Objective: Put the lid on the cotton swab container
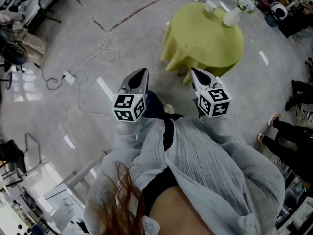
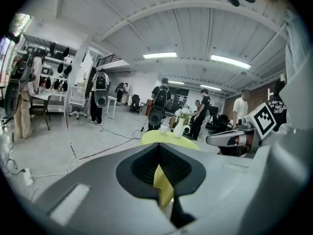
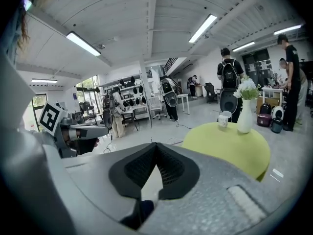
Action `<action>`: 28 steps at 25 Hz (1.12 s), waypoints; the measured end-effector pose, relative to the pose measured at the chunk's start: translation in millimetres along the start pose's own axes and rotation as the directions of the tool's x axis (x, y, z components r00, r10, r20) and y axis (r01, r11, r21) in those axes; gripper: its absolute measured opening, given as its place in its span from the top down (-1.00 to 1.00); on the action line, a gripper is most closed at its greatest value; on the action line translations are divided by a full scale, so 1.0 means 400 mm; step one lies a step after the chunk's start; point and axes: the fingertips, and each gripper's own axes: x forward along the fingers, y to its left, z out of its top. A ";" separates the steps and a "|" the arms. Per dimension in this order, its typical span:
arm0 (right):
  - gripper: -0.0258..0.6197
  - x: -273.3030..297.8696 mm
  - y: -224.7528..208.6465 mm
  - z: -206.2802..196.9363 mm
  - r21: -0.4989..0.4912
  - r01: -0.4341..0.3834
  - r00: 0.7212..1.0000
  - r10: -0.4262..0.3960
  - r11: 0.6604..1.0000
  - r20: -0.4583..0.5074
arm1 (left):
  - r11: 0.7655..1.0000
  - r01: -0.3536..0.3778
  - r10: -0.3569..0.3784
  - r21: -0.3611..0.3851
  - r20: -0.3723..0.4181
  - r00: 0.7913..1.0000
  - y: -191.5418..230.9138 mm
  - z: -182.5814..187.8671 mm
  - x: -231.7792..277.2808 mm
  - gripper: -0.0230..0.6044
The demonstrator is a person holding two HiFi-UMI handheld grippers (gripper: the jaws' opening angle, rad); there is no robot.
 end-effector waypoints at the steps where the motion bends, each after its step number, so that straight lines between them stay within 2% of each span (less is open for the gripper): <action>1: 0.92 0.005 -0.001 -0.001 0.002 -0.002 1.000 0.002 1.000 -0.004 | 1.000 -0.003 0.003 -0.004 -0.005 1.000 0.003 -0.004 0.002 0.87; 11: 0.92 0.094 -0.025 0.024 0.017 -0.011 1.000 0.011 1.000 -0.012 | 1.000 0.007 -0.007 0.009 -0.019 1.000 0.053 0.026 0.079 0.87; 20: 0.92 0.219 -0.112 0.111 0.052 0.040 0.999 -0.040 0.998 -0.002 | 0.998 0.052 -0.051 0.031 -0.030 0.998 0.133 0.111 0.225 0.87; 28: 0.92 0.346 -0.174 0.231 0.080 0.100 0.994 -0.103 0.992 0.032 | 0.992 0.108 -0.107 0.069 -0.023 0.994 0.232 0.240 0.355 0.87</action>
